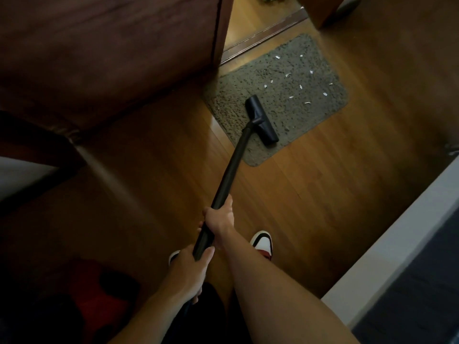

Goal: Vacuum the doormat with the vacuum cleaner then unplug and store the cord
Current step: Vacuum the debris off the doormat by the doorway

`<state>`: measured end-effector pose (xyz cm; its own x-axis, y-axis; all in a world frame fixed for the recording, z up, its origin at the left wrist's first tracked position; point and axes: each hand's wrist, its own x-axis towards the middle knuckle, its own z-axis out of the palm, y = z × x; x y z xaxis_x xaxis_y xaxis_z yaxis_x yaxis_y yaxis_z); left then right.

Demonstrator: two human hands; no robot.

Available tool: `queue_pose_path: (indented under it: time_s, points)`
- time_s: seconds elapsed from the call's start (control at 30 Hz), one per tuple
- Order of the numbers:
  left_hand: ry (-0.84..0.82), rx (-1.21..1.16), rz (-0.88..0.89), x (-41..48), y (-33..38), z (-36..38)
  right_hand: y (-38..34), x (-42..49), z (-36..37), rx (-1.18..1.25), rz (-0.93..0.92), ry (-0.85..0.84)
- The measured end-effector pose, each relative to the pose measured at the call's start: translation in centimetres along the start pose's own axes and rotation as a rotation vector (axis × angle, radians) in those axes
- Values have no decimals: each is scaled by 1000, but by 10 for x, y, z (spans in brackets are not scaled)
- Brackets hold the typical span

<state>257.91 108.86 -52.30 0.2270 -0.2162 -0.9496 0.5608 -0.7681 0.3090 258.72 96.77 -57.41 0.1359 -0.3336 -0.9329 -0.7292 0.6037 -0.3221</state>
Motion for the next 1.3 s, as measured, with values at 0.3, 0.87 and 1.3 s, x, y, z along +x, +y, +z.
queue_pose_path:
  time_s: [0.3, 0.87, 1.3]
  points:
    - [-10, -105, -27, -14, -2, -18, -4, -9, 22, -117, -43, -30]
    - [119, 124, 74, 24, 39, 22, -10, 37, -9, 1, -116, -134]
    - [157, 242, 34, 65, 140, 63, -96, 88, -60, 24, -162, -69]
